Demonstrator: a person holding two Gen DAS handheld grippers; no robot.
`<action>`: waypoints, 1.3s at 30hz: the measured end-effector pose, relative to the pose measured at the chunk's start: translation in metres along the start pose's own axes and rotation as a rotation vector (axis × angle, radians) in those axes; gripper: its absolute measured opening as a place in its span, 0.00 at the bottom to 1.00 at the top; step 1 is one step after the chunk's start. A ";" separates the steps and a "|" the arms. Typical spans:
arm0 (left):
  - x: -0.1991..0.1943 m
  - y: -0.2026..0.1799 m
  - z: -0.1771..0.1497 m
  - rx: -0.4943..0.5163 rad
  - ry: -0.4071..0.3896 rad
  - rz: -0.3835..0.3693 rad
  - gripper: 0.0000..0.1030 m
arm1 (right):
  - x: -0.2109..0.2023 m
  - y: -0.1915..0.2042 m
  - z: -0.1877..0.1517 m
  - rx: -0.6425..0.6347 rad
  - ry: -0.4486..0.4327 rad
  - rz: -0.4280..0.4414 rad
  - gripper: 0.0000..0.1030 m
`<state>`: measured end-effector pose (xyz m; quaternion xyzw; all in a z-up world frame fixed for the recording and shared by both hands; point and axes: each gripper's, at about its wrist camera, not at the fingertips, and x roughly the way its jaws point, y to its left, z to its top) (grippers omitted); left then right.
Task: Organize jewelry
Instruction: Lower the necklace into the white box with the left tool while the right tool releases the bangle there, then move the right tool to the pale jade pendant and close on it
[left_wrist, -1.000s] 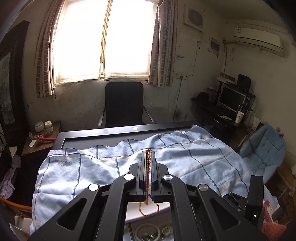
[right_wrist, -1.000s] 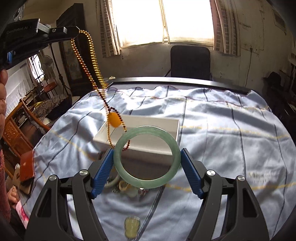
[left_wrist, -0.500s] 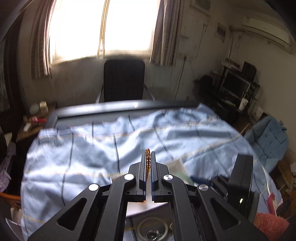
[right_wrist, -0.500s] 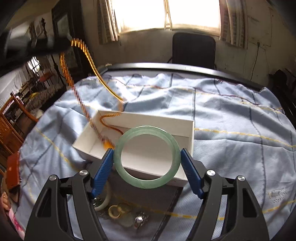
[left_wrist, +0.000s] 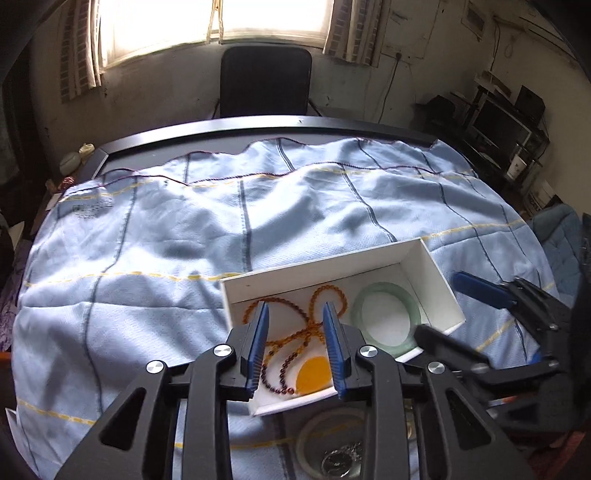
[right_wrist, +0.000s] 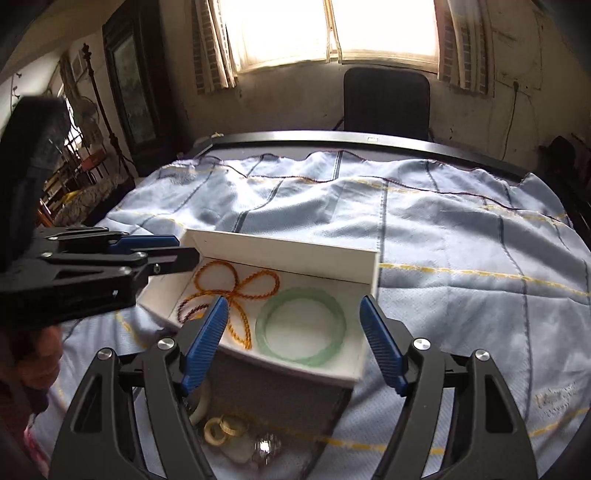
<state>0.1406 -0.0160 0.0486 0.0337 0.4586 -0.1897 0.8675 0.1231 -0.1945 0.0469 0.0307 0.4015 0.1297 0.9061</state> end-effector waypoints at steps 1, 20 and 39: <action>-0.006 0.001 -0.002 0.000 -0.008 -0.006 0.31 | -0.007 -0.001 -0.002 0.004 -0.001 0.008 0.69; -0.040 -0.002 -0.134 -0.027 -0.001 -0.015 0.71 | -0.062 0.009 -0.128 -0.020 0.135 0.092 0.75; -0.036 0.007 -0.143 -0.057 -0.013 0.006 0.83 | -0.051 0.042 -0.140 -0.166 0.147 0.048 0.64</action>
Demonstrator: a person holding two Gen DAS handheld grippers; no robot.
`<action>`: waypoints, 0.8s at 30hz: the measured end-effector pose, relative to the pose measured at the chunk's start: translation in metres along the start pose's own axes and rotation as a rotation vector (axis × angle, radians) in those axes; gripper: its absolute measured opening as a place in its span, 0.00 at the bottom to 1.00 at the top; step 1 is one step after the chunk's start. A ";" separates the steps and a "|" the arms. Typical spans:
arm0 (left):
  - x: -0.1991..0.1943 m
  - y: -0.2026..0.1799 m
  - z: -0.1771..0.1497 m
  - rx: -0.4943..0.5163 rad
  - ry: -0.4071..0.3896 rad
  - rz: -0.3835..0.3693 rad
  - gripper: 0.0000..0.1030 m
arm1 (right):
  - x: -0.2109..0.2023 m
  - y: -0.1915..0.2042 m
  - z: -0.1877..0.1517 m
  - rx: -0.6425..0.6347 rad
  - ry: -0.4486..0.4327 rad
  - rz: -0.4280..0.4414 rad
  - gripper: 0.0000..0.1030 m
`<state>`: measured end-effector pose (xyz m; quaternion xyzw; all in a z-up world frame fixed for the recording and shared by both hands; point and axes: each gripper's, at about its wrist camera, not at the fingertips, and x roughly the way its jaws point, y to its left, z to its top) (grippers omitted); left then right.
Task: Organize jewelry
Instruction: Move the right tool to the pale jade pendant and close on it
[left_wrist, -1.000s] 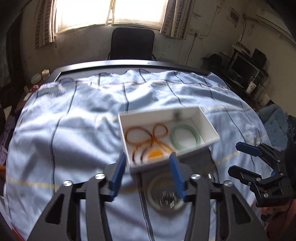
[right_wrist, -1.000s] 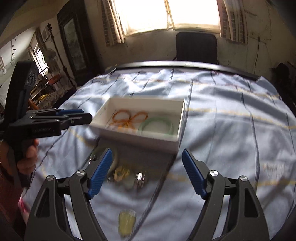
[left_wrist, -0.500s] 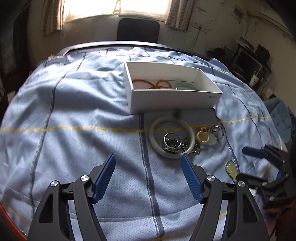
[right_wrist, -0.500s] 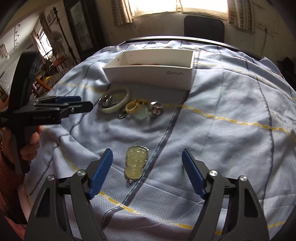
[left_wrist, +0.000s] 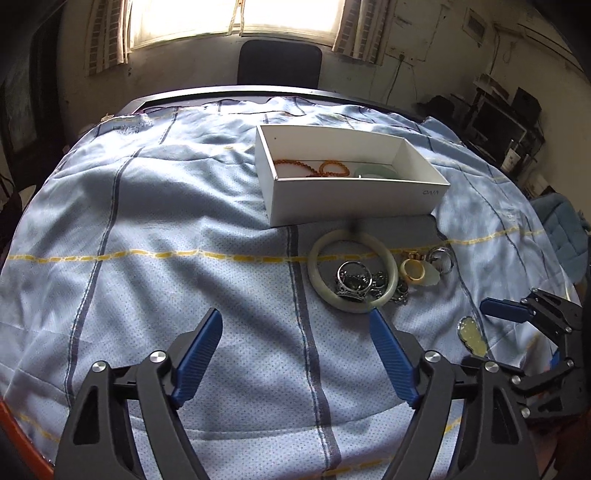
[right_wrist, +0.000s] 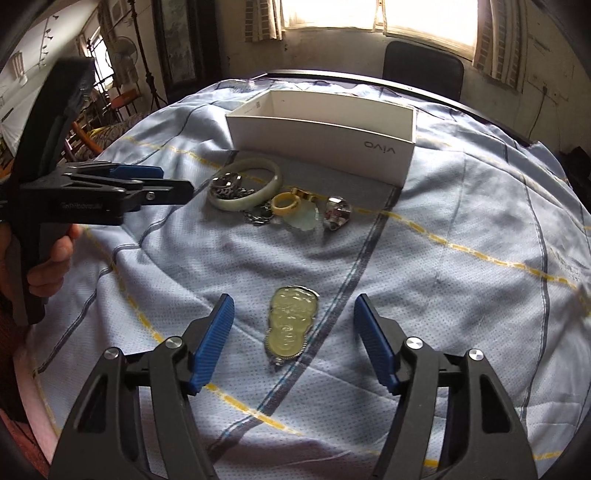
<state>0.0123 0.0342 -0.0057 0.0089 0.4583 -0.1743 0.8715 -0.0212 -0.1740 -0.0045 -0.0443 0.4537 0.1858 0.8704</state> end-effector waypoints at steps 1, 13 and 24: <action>0.001 0.001 0.000 -0.004 0.005 0.001 0.84 | -0.001 0.001 0.000 -0.005 -0.004 0.003 0.64; -0.001 -0.001 -0.001 -0.001 0.002 0.024 0.86 | 0.002 0.007 -0.001 -0.029 0.002 -0.029 0.52; -0.001 0.001 0.000 -0.009 0.008 0.033 0.86 | 0.003 0.015 -0.004 -0.078 0.002 -0.052 0.40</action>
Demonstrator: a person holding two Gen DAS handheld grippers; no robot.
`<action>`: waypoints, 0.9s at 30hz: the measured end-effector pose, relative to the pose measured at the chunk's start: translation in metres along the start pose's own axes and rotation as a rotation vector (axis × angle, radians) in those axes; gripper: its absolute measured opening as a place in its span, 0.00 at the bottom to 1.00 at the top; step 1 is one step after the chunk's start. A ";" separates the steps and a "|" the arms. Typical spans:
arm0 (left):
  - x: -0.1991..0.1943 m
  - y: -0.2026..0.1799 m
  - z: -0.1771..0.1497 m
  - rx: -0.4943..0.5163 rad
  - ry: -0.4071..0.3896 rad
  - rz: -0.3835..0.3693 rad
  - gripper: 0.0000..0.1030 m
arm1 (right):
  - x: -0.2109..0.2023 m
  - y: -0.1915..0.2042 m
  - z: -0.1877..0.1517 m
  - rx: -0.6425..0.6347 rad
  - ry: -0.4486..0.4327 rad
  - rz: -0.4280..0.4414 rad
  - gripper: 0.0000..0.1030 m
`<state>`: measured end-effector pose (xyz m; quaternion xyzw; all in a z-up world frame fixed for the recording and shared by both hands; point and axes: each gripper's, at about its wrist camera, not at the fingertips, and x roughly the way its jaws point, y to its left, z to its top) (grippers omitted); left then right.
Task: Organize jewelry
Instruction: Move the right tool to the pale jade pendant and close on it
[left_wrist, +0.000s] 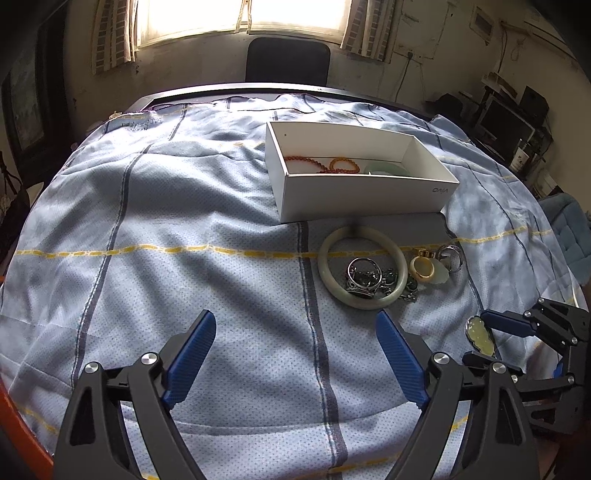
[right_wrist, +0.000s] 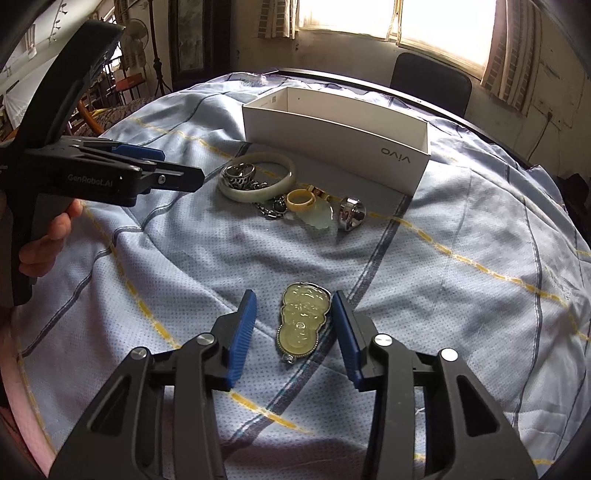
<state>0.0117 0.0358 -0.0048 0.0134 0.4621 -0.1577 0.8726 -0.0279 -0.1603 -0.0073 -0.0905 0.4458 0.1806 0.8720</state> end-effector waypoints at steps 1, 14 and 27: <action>0.000 0.000 0.000 -0.002 0.000 0.002 0.86 | 0.000 0.000 0.000 0.001 0.000 0.000 0.40; 0.002 0.003 0.000 -0.006 0.007 0.003 0.86 | -0.002 0.003 -0.003 -0.031 0.007 -0.013 0.25; 0.001 -0.004 0.003 0.031 -0.025 0.019 0.86 | -0.013 -0.012 0.002 0.058 -0.027 0.066 0.24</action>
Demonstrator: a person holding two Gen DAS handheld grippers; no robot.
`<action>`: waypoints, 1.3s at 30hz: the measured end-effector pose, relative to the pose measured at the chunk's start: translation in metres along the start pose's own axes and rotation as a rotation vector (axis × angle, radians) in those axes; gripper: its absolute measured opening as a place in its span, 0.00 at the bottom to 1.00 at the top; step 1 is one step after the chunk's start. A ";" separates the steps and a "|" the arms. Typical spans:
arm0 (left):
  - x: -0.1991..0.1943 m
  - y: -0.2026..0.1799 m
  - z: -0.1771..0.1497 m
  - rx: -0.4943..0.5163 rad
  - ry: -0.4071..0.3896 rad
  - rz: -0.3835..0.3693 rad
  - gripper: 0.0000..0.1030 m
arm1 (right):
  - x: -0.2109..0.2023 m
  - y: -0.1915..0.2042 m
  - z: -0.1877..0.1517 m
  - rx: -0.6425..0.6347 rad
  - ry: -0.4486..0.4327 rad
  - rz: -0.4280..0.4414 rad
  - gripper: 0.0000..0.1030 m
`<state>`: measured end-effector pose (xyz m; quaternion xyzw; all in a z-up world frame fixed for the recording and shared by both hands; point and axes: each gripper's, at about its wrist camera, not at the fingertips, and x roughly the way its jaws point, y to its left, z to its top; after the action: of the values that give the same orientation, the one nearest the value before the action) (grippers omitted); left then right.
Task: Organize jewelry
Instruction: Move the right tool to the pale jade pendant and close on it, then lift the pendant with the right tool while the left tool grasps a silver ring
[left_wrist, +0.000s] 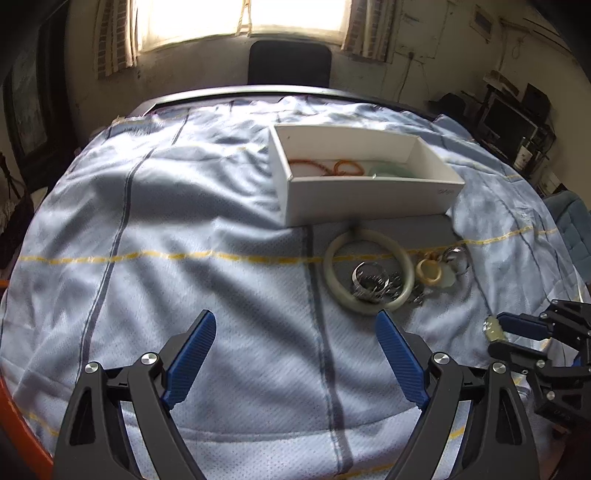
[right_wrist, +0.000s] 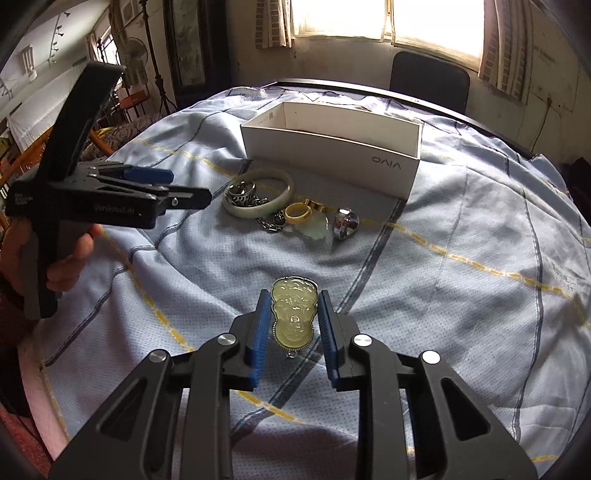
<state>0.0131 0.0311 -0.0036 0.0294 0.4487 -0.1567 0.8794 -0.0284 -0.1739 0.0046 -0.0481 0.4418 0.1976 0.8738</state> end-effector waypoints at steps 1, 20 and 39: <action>-0.001 -0.002 0.002 0.012 -0.006 -0.001 0.86 | 0.001 -0.001 0.000 0.006 0.003 0.004 0.24; 0.019 -0.041 0.011 0.220 -0.066 -0.085 0.72 | 0.003 -0.012 -0.003 0.031 0.026 0.030 0.25; 0.021 -0.041 0.012 0.220 -0.053 -0.131 0.35 | 0.005 -0.012 -0.004 0.029 0.033 0.037 0.25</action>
<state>0.0217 -0.0149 -0.0099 0.0922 0.4062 -0.2629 0.8703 -0.0236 -0.1838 -0.0030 -0.0304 0.4598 0.2065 0.8632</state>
